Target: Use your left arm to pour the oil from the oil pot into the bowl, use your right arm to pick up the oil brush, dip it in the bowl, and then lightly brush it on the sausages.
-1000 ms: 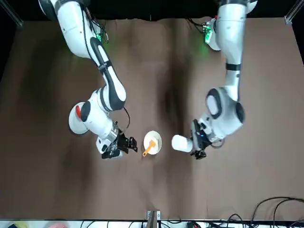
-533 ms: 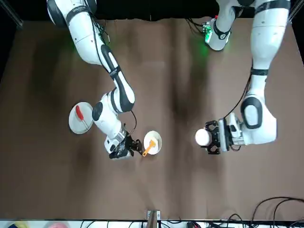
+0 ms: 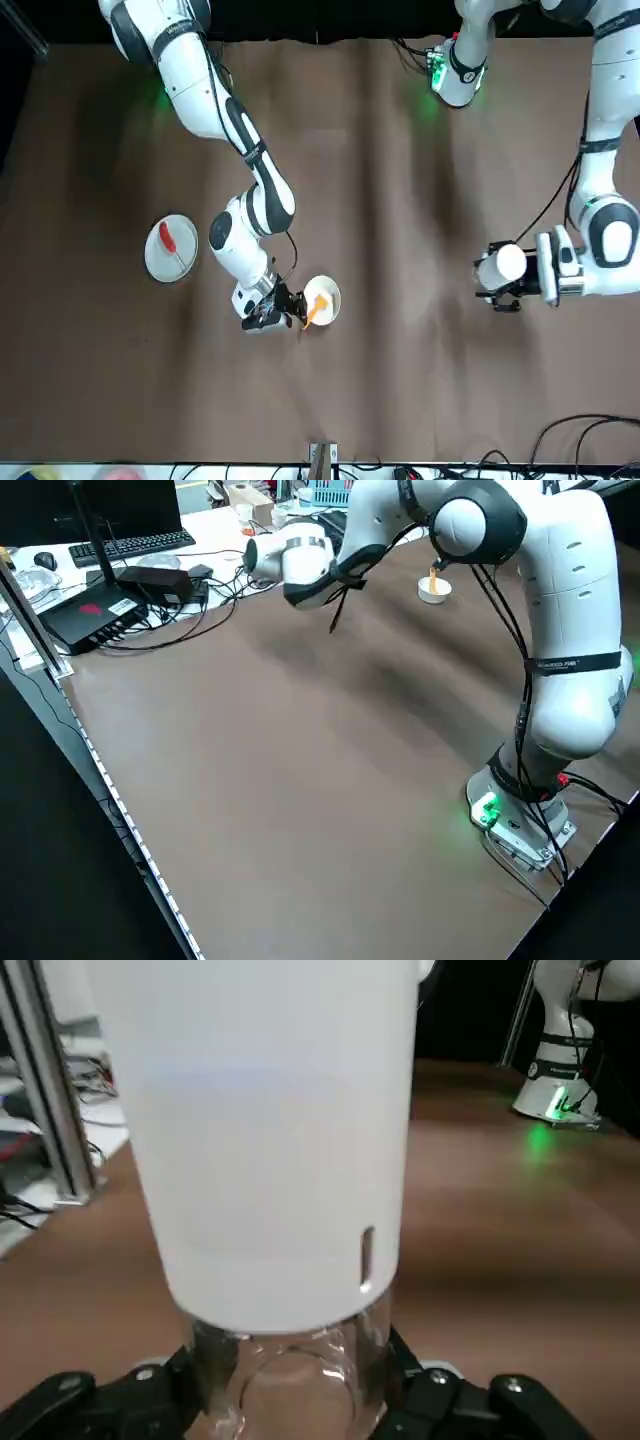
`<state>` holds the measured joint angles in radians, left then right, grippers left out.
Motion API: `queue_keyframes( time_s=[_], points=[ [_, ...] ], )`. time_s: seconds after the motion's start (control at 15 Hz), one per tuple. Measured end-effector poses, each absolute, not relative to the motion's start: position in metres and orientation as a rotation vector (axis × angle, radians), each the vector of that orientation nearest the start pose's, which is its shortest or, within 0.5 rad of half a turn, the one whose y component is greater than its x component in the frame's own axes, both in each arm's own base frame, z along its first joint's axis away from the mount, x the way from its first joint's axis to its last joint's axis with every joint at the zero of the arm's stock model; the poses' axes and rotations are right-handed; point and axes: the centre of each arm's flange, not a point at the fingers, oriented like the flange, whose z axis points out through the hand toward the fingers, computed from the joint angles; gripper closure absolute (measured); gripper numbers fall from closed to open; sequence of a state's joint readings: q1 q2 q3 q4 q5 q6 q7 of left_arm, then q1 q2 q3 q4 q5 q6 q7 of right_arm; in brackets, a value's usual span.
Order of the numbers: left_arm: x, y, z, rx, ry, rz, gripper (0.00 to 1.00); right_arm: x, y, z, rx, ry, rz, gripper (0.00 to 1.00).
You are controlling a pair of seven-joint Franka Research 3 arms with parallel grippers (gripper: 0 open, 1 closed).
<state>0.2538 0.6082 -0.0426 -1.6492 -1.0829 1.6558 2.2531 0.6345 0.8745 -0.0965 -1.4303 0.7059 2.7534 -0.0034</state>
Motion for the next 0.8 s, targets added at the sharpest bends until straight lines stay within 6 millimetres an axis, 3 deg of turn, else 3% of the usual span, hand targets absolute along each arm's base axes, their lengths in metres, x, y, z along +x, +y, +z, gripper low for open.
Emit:
queue_keyframes(
  time_s=[0.2,0.53,0.8],
  points=[
    [0.640,0.087,0.261,1.420,-1.509,1.081,0.35,0.657,0.383,0.212,-2.654,0.000,-0.462,0.50],
    [0.622,0.145,0.213,1.352,-1.533,1.291,0.35,0.658,0.390,0.209,-2.650,-0.011,-0.467,0.52],
    [0.621,0.154,0.204,1.332,-1.548,1.350,0.35,0.659,0.394,0.207,-2.645,-0.017,-0.475,0.59]
  ],
)
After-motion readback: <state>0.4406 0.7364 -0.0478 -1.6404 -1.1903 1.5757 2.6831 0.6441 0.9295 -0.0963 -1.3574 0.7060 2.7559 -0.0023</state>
